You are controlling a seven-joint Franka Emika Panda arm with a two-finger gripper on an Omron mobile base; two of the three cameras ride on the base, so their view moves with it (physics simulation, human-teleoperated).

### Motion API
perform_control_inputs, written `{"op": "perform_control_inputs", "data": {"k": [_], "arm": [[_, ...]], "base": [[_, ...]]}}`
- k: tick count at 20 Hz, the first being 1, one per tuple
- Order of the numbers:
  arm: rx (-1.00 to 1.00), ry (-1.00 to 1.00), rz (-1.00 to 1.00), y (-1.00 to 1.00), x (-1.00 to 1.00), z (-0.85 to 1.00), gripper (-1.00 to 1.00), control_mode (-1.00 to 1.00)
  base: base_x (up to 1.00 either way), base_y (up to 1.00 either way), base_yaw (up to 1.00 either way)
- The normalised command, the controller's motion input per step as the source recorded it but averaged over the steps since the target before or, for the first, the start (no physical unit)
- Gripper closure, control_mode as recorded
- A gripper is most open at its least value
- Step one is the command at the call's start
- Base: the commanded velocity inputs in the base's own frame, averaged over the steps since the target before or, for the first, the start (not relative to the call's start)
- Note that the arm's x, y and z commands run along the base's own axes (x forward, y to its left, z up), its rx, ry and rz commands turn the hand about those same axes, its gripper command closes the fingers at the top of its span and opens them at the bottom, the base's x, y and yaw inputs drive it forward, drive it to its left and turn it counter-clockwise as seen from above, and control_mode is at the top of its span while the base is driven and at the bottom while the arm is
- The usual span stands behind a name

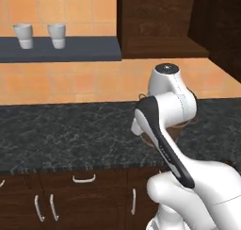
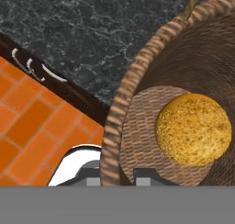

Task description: Open the cabinet, pick up the bread from the cabinet and place it in the basket. Then move the basket to the dining counter.

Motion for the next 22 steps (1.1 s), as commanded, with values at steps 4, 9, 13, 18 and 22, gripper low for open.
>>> {"op": "perform_control_inputs", "data": {"k": [4, 9, 13, 18, 22], "arm": [[0.00, 0.00, 0.00, 0.00, 0.00, 0.00, 1.00, 1.00], [0.00, 0.00, 0.00, 0.00, 0.00, 0.00, 1.00, 1.00], [0.00, 0.00, 0.00, 0.00, 0.00, 0.00, 1.00, 1.00], [0.00, 0.00, 0.00, 0.00, 0.00, 0.00, 1.00, 1.00], [0.00, 0.00, 0.00, 0.00, 0.00, 0.00, 1.00, 1.00]], "base": [[-0.51, 1.00, 0.72], [-0.34, 0.74, 0.85], [-0.44, 0.57, 0.84], [-0.54, 0.62, 0.72], [-0.48, 0.82, 0.59]]}}
